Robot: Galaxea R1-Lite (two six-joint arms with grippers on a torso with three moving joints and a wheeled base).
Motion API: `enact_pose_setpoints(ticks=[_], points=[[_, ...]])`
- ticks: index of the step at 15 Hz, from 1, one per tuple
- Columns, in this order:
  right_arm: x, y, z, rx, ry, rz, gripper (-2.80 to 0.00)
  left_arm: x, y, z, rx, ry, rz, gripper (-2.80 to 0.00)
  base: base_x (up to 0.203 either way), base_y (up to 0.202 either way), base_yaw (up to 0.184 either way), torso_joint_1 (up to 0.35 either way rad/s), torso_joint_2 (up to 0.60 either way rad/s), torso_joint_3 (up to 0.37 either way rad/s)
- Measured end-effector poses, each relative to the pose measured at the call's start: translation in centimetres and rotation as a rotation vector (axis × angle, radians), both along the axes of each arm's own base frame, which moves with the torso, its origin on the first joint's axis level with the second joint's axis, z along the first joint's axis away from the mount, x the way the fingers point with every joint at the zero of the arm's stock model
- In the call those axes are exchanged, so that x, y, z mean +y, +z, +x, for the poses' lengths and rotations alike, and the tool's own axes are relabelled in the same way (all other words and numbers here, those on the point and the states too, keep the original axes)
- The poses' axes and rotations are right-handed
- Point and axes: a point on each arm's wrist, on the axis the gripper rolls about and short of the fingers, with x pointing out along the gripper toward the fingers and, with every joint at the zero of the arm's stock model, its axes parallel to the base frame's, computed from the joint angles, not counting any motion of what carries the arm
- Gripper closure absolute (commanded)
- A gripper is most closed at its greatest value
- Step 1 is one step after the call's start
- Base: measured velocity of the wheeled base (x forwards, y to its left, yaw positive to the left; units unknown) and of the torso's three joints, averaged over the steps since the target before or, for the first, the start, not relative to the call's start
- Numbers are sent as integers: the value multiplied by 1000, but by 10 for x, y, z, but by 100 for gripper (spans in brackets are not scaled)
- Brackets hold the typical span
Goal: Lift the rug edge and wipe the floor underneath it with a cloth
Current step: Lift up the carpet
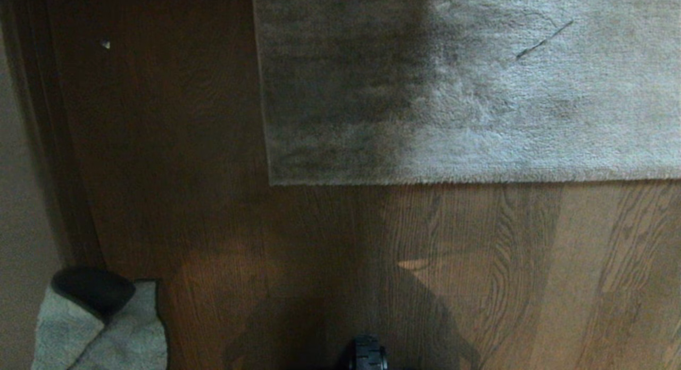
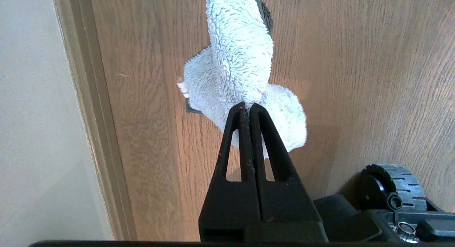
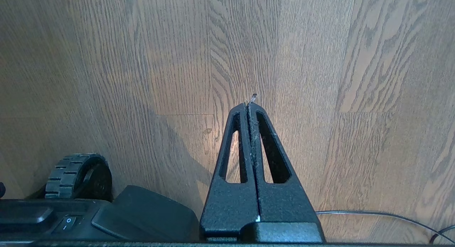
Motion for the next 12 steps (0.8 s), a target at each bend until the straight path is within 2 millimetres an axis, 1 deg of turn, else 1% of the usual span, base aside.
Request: enact_pose_setpoints(ticks=[12], points=[[0,0,0,0,0,0,0,0,0,0,-1,0,0,0,0,0,0,0,0,0]])
